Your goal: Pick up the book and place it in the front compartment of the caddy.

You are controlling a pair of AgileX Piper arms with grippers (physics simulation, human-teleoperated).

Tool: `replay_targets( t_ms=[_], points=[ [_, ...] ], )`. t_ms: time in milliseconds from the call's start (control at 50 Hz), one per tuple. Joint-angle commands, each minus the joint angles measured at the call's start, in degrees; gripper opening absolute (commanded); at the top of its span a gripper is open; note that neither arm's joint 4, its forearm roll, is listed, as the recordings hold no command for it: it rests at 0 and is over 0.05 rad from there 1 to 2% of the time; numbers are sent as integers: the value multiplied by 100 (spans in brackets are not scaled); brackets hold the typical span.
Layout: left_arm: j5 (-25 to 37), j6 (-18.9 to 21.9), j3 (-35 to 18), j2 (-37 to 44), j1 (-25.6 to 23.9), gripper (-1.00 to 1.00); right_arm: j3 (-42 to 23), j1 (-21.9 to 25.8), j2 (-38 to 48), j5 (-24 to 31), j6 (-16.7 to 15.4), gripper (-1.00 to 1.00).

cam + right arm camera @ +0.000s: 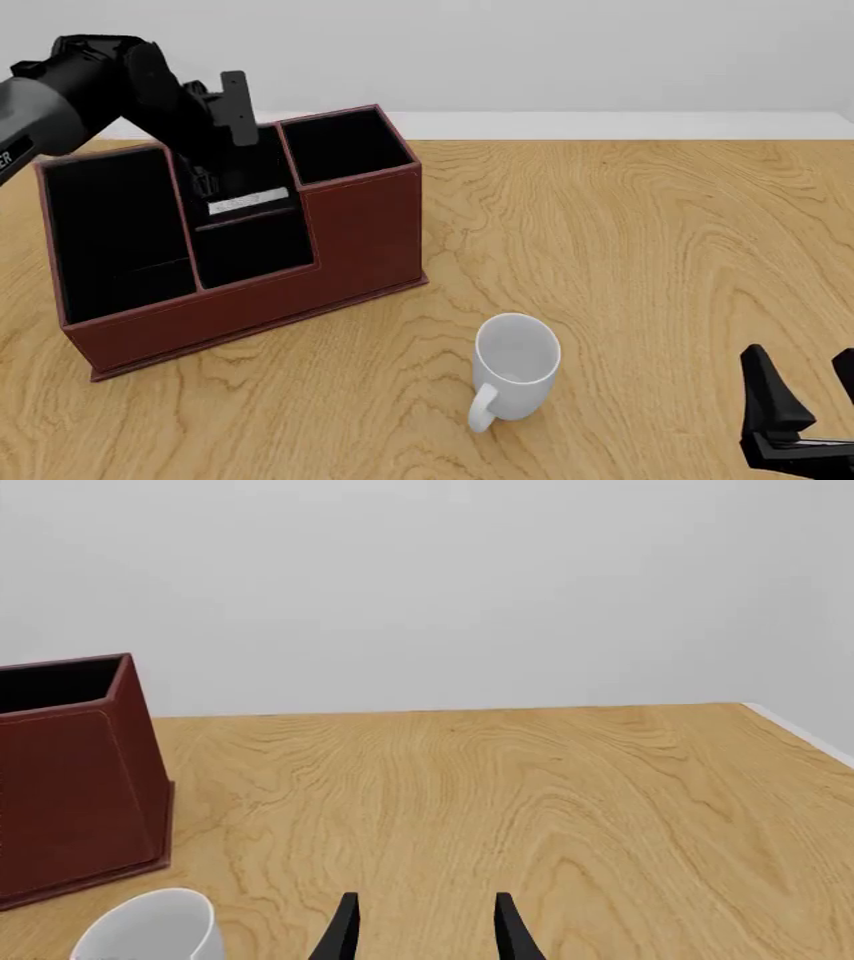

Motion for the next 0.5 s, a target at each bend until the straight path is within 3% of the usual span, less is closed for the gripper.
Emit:
replay_targets(
  t_ms=[20, 100, 140, 180, 240, 260, 280, 300, 360, 500],
  points=[
    [156, -56, -109, -266, -65, 100, 0, 12, 11, -3, -3, 100],
    [239, -118, 31, -590, -190, 100, 0, 7, 10, 0, 8, 100],
    [101, 40, 466, -929, -199, 100, 0, 0, -8, 15, 20, 100],
    [182, -132, 516, -1106, -334, 100, 0, 1, -33, 36, 22, 100],
    [117, -13, 967, -1497, -301, 100, 0, 10, -51, 50, 29, 100],
    [372, -293, 899, -1557, -432, 100, 0, 13, -56, 53, 30, 100],
    [374, -321, 980, -1654, -481, 100, 0, 16, -54, 52, 33, 100],
    [111, -4, 1417, -1925, -290, 100, 0, 22, -50, 45, 36, 100],
    [92, 54, 1783, -2312, -259, 100, -1, 38, -58, 48, 44, 100],
    [195, -140, 2049, -2910, -376, 100, -2, 41, -198, 168, 64, 100]
  ],
)
